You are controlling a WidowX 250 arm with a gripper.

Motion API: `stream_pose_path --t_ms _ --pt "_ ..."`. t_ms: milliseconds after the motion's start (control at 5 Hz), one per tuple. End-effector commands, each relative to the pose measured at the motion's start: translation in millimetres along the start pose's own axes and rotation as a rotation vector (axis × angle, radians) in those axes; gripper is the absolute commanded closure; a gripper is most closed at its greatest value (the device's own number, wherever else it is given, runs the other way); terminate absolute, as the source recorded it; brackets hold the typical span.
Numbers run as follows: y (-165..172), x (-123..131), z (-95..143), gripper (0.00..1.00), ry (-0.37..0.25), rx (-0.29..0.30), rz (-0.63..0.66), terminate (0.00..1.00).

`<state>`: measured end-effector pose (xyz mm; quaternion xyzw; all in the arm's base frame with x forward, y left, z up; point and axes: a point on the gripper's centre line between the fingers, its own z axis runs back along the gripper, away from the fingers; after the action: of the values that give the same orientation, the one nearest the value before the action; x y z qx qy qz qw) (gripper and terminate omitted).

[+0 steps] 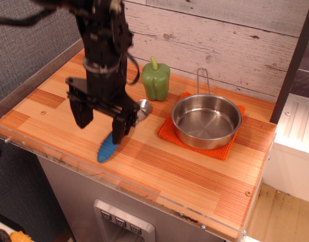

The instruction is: Move and place the spoon on the right side of the capsicum.

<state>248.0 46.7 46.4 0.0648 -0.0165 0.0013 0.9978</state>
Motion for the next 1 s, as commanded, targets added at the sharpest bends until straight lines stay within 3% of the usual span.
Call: stream_pose_path --t_ms 0,200,600,800 --pt "-3.0 11.2 -18.3 0.00 -0.128 -0.048 0.052 0.00" --pt "-3.9 21.8 -21.0 0.00 -0.168 -0.075 0.084 0.00" --pt "-4.9 27.6 -33.9 0.00 -0.143 -0.079 0.078 0.00" --pt "-5.6 27.8 -31.7 1.00 -0.127 -0.078 0.065 0.00"
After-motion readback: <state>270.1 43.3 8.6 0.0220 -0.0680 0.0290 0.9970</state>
